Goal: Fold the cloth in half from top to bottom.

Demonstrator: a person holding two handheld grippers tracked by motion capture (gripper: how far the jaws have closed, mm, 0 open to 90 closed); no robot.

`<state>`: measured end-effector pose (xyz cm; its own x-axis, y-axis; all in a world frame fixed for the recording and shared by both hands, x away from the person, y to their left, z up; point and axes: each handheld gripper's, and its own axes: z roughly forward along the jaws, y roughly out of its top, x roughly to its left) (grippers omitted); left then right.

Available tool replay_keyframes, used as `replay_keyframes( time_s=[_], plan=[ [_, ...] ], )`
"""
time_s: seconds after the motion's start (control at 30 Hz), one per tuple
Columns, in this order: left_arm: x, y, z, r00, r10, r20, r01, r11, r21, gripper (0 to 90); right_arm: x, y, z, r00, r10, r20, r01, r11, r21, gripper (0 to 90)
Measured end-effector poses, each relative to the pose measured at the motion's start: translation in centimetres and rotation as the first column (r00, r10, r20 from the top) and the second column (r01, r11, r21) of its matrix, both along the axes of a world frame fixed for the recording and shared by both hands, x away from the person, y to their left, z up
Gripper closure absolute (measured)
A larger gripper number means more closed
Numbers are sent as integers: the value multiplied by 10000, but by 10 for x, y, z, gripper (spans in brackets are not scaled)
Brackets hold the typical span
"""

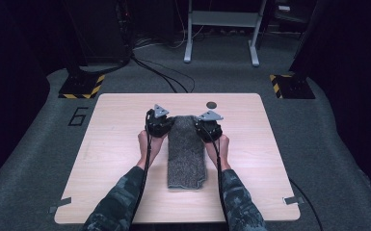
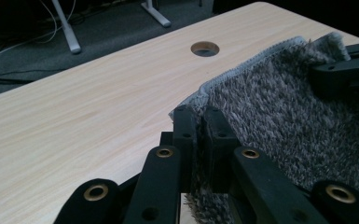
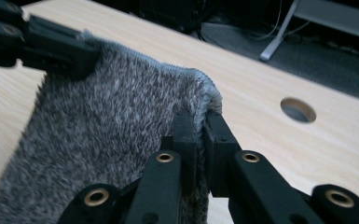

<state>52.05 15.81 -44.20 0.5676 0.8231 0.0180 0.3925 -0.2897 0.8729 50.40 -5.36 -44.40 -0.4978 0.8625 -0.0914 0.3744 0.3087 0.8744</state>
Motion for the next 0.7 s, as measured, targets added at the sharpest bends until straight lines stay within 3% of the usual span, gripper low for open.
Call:
replay_keyframes(
  time_s=[0.4, 0.7],
  plan=[
    [-29, 6, -3, 9967, -712, 383, 723, 9969, -305, 839, -38, -8, -2, 9955, 651, 682, -672, 9973, 295, 844],
    [-42, 4, -2, 9928, -1112, 454, 1116, 9937, -63, 829, -60, -13, -9, 9907, 910, 1012, -940, 9953, 252, 842]
  ],
)
